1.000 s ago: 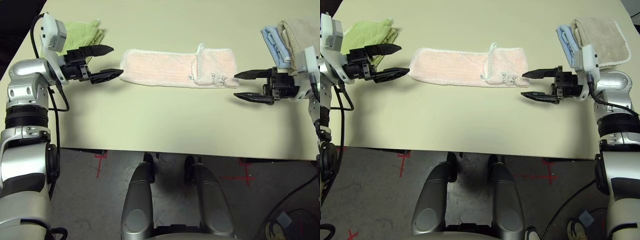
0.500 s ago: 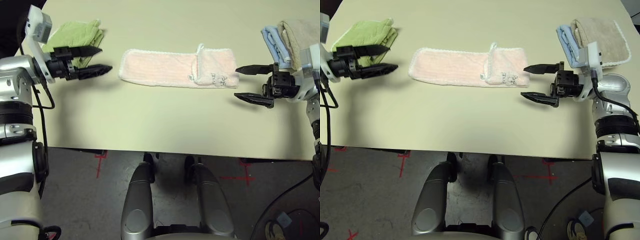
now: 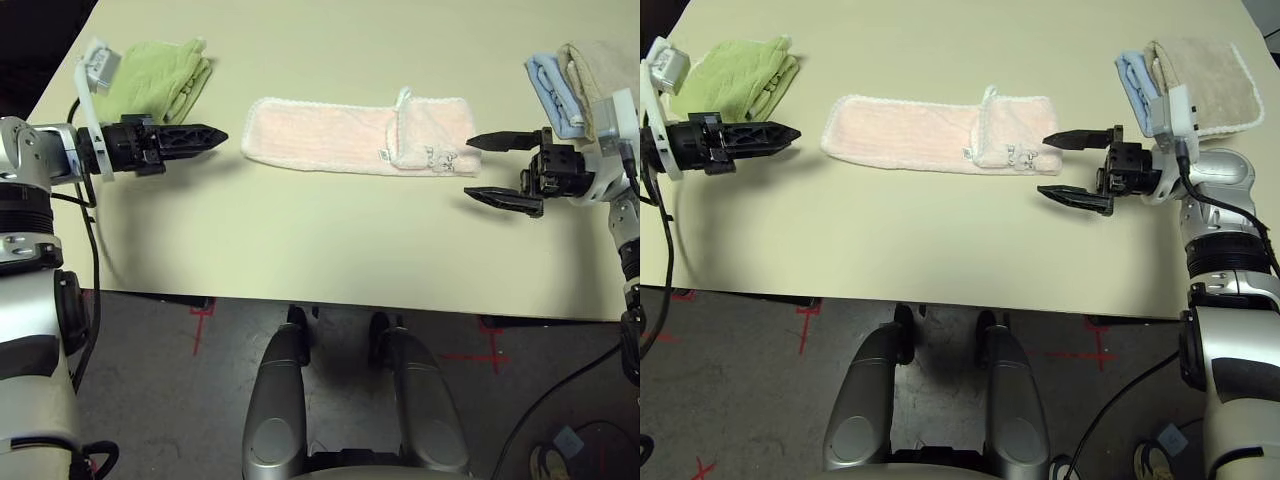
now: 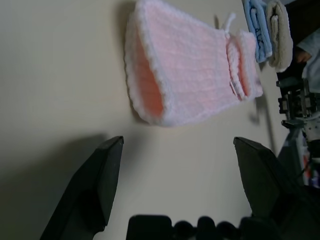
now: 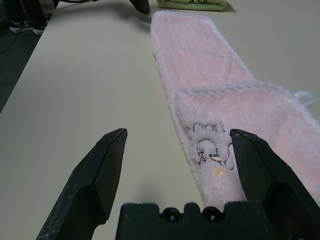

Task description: Fold the towel and set it aside.

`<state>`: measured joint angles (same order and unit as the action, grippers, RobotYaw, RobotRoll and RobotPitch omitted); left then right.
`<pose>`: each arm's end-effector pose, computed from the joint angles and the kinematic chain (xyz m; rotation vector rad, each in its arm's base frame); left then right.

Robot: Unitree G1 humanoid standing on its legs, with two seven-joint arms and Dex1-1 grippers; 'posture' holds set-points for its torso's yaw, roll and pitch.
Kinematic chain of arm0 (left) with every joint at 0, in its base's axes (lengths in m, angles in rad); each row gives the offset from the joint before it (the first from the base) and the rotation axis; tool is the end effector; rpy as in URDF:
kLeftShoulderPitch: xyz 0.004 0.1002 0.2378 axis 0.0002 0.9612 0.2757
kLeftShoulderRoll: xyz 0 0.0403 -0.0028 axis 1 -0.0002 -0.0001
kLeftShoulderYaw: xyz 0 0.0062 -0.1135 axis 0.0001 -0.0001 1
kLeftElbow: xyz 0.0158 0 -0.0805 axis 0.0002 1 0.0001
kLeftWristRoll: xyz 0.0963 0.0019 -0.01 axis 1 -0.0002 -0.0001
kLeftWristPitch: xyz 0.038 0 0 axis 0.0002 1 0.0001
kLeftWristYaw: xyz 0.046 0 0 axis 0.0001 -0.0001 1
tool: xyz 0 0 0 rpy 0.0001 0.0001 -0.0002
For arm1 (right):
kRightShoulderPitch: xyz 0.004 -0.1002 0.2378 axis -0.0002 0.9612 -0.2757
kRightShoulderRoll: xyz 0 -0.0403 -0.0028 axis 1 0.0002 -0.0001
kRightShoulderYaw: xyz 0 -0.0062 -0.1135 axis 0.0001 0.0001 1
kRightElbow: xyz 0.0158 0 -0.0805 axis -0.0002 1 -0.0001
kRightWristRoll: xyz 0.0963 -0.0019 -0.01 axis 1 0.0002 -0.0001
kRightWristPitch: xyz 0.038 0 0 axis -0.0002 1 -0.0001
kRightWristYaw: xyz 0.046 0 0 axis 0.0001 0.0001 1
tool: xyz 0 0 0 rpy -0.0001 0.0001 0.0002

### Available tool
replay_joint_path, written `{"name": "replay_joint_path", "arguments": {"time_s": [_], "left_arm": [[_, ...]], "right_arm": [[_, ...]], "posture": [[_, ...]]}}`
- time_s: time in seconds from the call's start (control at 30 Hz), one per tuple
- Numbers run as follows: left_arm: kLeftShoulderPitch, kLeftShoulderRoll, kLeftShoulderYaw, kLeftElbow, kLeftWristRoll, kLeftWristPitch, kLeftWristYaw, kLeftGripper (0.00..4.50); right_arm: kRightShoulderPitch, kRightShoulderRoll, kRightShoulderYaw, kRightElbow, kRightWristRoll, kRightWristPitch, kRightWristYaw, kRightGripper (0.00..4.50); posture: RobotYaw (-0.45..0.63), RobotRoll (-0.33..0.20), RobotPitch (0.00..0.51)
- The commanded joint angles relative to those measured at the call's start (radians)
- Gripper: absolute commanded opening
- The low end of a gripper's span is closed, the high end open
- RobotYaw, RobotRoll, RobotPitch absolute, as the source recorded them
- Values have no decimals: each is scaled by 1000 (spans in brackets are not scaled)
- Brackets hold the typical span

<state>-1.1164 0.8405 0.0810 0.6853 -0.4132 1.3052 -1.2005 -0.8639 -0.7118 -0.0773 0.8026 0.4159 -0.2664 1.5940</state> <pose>0.3082 0.3128 0.2577 -0.4639 0.5633 -0.8010 0.3198 -0.3108 0.2088 -0.4587 -0.2358 1.2534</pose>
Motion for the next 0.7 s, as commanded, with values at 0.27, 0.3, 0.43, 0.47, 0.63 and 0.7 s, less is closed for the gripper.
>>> {"name": "replay_joint_path", "arguments": {"time_s": [0.27,0.3,0.43,0.47,0.63,0.7], "left_arm": [[-25,-85,62,29,-49,69,148,4500],[-32,-97,73,42,-48,60,164,4500],[-62,-141,106,98,-39,8,223,4500],[-68,-149,108,110,-36,-7,233,4500],[-84,-170,106,156,-27,-59,258,4500],[-85,-170,100,164,-27,-65,256,4500]], "right_arm": [[7,9,-20,-16,-20,3,1,4455],[9,10,-20,-18,-21,3,1,4455],[13,9,-23,-26,-23,5,0,4455],[14,9,-24,-28,-24,6,-1,4455],[21,7,-26,-40,-26,10,-5,4455],[23,6,-27,-43,-28,10,-7,4455]], "posture": [[30,0,369],[30,0,369],[25,0,369],[25,0,369],[18,0,368],[18,0,368]]}}
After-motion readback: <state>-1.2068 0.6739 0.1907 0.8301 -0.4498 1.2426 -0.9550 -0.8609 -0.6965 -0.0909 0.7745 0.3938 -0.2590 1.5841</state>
